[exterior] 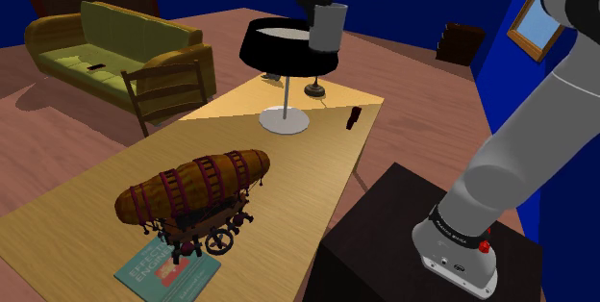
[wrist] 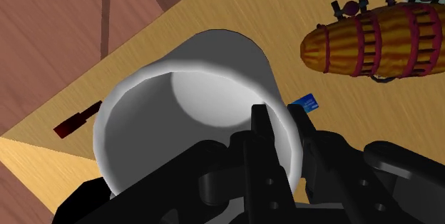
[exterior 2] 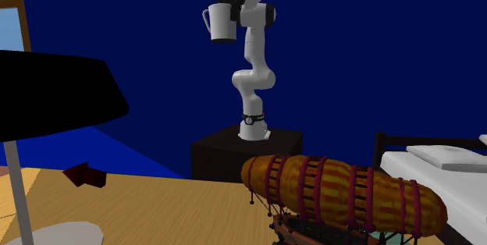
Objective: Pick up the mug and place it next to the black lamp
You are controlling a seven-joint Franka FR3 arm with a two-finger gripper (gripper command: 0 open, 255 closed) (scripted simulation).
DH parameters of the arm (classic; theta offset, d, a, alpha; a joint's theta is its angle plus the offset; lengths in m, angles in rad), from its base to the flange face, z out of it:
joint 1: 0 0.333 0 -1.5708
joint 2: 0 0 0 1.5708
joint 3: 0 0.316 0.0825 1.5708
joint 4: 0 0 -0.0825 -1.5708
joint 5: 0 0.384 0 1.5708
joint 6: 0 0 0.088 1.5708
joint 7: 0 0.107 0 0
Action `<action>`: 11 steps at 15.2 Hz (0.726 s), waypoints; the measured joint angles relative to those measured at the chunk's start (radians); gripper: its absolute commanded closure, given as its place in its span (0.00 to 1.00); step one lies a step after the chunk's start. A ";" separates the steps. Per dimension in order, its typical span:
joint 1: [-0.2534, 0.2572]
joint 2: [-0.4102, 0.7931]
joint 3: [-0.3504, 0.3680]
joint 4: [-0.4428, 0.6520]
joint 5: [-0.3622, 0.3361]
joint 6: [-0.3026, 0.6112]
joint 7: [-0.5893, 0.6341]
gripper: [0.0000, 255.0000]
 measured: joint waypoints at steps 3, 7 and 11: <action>-0.029 0.030 -0.033 0.020 -0.014 0.011 -0.064 1.00; -0.064 0.111 -0.070 0.121 -0.041 -0.008 -0.140 1.00; -0.102 0.190 -0.106 0.217 -0.062 -0.023 -0.221 1.00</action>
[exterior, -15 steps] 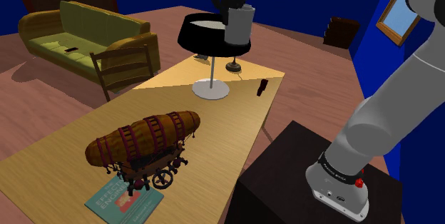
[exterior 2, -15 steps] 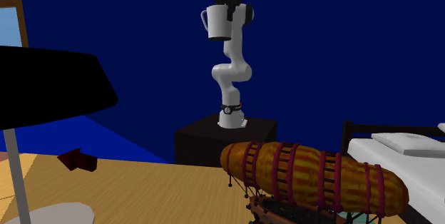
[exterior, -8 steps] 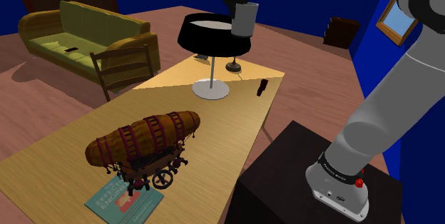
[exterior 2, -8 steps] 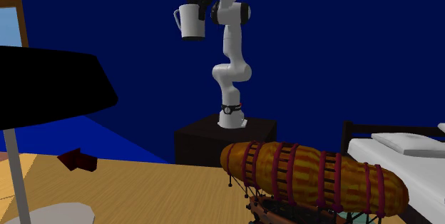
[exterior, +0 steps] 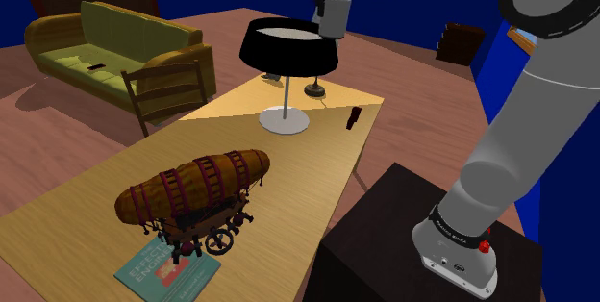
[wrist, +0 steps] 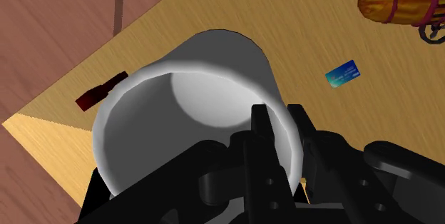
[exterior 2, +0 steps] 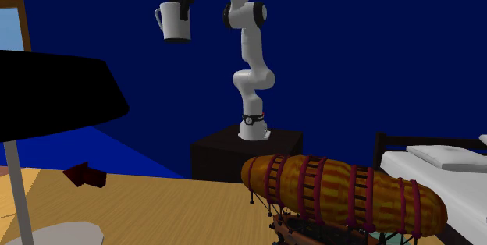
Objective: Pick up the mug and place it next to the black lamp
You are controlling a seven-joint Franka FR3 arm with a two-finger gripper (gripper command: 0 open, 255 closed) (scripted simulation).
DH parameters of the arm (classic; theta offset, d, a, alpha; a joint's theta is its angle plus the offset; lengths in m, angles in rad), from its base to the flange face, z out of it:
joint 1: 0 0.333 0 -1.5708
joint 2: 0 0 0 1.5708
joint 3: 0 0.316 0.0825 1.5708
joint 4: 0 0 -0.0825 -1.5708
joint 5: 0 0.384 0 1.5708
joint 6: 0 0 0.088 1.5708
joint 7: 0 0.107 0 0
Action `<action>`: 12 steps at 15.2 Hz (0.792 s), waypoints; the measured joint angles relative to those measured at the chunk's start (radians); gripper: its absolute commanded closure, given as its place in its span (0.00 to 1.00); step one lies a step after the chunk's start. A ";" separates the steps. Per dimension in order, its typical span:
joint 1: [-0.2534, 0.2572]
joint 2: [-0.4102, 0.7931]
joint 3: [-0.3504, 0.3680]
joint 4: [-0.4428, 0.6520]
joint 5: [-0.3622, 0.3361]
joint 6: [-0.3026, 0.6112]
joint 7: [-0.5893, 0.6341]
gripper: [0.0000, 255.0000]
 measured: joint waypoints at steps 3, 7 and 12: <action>-0.023 0.073 -0.021 0.099 -0.015 -0.023 -0.051 1.00; -0.048 0.117 -0.039 0.122 -0.022 -0.001 -0.095 1.00; -0.059 0.085 -0.043 0.010 -0.014 0.080 -0.100 1.00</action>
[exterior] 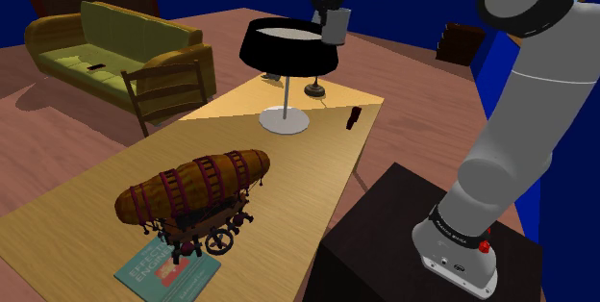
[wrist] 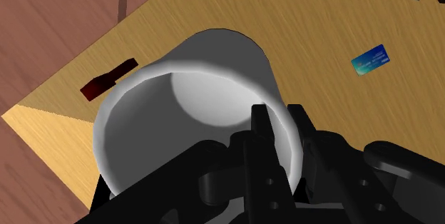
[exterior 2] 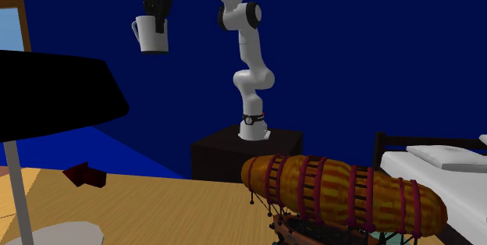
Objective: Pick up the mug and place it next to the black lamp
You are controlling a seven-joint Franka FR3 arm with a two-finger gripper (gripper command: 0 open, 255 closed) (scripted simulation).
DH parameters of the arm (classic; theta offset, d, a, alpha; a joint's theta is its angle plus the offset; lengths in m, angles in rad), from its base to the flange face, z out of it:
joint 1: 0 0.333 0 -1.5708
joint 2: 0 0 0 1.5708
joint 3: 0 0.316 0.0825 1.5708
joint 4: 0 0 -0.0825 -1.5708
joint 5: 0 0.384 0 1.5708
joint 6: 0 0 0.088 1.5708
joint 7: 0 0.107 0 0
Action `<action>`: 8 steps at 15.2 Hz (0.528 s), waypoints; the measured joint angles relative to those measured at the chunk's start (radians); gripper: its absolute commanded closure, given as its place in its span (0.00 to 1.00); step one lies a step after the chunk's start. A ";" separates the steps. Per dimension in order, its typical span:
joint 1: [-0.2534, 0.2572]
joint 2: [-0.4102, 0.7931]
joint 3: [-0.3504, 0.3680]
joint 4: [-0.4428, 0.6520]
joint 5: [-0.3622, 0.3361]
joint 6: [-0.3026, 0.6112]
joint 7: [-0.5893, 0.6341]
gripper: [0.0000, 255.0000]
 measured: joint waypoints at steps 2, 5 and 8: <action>-0.002 -0.013 0.000 -0.044 0.003 0.030 0.001 1.00; -0.005 -0.032 -0.001 -0.114 0.007 0.082 0.003 1.00; -0.008 -0.051 -0.003 -0.179 0.011 0.129 0.003 1.00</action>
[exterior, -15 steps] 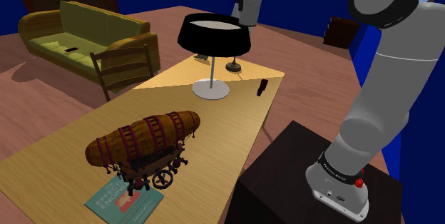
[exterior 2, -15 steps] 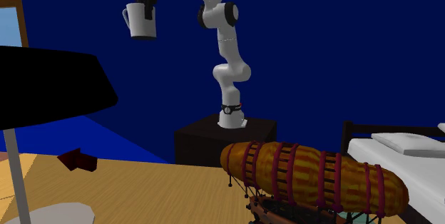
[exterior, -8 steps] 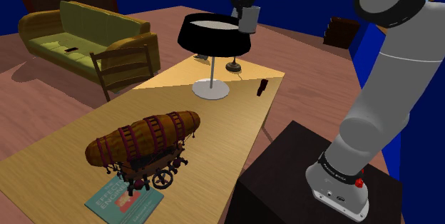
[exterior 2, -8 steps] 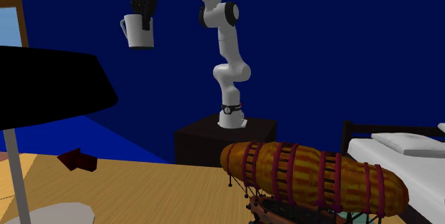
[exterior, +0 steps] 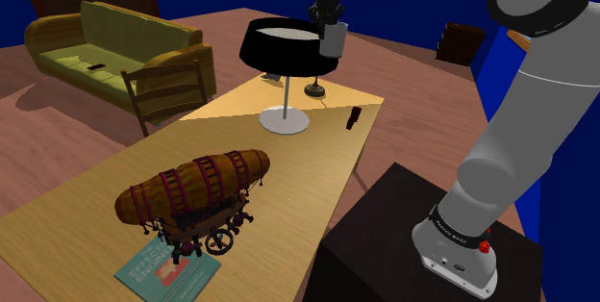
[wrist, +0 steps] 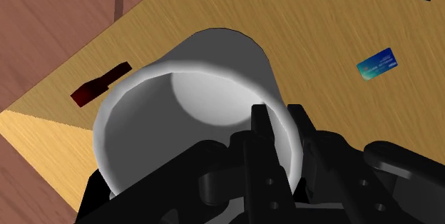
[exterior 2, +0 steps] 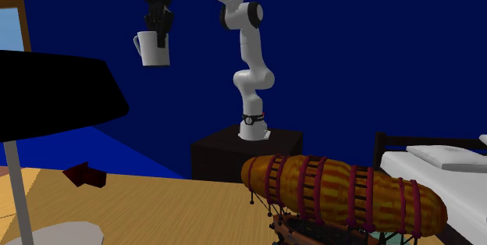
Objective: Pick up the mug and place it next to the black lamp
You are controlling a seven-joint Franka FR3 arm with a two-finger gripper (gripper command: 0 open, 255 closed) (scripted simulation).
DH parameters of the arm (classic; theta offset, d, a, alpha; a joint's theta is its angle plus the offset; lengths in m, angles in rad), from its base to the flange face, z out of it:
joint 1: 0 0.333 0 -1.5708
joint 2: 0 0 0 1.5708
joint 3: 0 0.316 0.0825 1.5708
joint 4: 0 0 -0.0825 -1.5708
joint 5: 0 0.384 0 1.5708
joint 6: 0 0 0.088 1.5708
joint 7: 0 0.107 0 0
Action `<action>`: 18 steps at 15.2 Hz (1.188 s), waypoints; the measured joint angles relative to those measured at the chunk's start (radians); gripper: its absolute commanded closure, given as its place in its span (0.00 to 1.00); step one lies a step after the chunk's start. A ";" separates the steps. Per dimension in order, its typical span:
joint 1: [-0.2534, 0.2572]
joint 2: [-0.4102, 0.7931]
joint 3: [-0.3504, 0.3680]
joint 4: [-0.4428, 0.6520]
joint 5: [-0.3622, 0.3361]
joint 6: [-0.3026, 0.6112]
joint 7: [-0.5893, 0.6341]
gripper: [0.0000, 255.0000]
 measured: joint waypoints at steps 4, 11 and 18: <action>-0.002 -0.011 -0.001 -0.070 0.002 0.059 0.002 1.00; -0.004 -0.021 -0.002 -0.178 0.003 0.157 0.007 1.00; -0.006 -0.019 -0.003 -0.270 0.001 0.251 0.012 1.00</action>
